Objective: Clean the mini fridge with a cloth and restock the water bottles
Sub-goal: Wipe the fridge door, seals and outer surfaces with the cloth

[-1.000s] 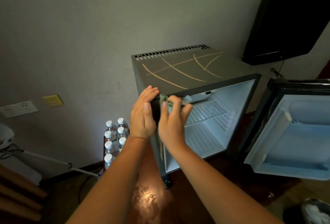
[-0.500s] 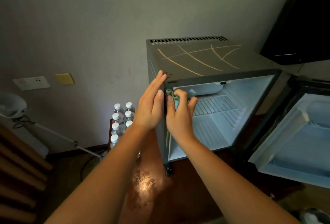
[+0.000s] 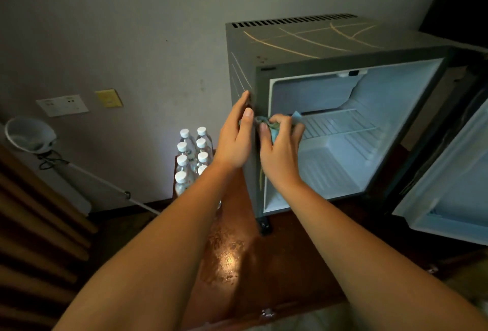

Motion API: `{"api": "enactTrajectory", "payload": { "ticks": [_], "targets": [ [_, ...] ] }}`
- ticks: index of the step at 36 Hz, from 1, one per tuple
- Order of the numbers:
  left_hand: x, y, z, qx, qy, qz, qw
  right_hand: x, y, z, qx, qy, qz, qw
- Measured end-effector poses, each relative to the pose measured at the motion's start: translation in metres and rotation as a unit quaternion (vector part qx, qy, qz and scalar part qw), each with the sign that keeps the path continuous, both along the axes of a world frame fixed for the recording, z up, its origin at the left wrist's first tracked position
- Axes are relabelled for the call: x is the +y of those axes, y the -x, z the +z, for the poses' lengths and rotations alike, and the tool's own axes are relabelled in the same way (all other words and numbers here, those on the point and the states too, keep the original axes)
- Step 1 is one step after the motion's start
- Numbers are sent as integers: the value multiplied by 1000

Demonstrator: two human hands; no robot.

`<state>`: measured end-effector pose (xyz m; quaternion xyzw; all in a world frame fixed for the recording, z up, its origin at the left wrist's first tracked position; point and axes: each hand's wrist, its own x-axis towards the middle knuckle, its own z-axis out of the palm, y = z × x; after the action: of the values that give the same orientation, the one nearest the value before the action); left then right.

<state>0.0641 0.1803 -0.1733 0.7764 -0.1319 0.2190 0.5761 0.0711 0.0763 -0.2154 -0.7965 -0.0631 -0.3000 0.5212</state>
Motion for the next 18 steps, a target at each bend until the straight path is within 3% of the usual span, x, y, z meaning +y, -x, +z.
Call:
{"api": "enactTrajectory", "payload": {
  "ticks": [3,10,18],
  "targets": [
    [-6,-3,8,-5,12,-14,1000,-5,4,-16,44,7,20,999],
    [-12,-28,22,-102,-60,-19,993,9,0,-3,-8,-67,-6,998],
    [-4,-41,18,-116,-94,-57,987,10,5,-48,12,-52,-5,999]
  ]
}}
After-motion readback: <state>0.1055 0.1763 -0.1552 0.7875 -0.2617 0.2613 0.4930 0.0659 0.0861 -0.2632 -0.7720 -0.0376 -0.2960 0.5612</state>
